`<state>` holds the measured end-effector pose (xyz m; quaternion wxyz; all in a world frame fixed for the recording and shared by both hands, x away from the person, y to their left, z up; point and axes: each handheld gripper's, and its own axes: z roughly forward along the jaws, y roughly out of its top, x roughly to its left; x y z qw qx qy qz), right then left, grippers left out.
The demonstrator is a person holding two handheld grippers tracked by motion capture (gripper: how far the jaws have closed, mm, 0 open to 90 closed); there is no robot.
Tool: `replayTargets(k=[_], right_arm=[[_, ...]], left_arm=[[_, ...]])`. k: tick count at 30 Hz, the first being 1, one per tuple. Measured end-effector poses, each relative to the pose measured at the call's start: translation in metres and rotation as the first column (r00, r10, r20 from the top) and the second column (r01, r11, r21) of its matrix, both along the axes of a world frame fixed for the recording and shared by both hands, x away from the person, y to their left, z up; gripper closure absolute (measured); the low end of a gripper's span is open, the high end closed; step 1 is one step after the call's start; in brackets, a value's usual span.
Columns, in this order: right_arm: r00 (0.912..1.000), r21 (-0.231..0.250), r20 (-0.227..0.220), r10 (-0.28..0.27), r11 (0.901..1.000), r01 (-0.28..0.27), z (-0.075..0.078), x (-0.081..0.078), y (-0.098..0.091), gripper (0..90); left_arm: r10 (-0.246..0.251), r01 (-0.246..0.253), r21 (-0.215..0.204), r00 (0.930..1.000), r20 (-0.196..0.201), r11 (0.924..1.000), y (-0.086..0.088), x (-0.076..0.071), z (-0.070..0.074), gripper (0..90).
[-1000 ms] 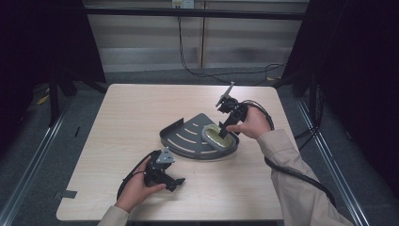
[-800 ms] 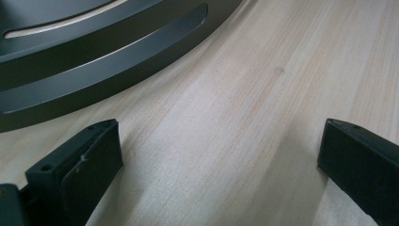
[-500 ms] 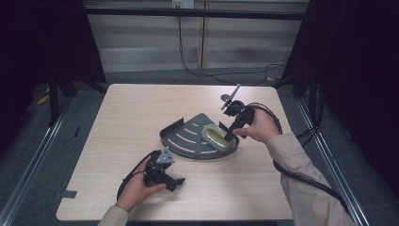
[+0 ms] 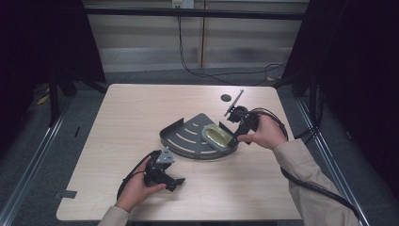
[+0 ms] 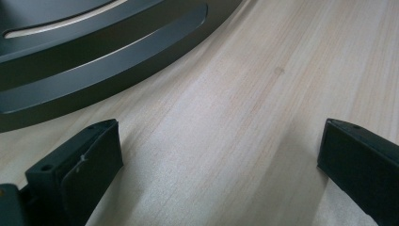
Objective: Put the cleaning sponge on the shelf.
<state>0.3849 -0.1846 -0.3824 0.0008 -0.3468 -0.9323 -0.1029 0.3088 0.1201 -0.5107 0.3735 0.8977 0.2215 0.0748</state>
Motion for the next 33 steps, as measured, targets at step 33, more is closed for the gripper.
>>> replayTargets(k=[33], right_arm=[[0.9990, -0.012, 0.001, 0.044, 0.9990, -0.044, -0.021, -0.044, -0.016, 19.5]], left_arm=[[0.001, -0.001, -0.001, 1.0000, -0.003, 1.0000, 0.000, 0.000, 0.000, 0.0]])
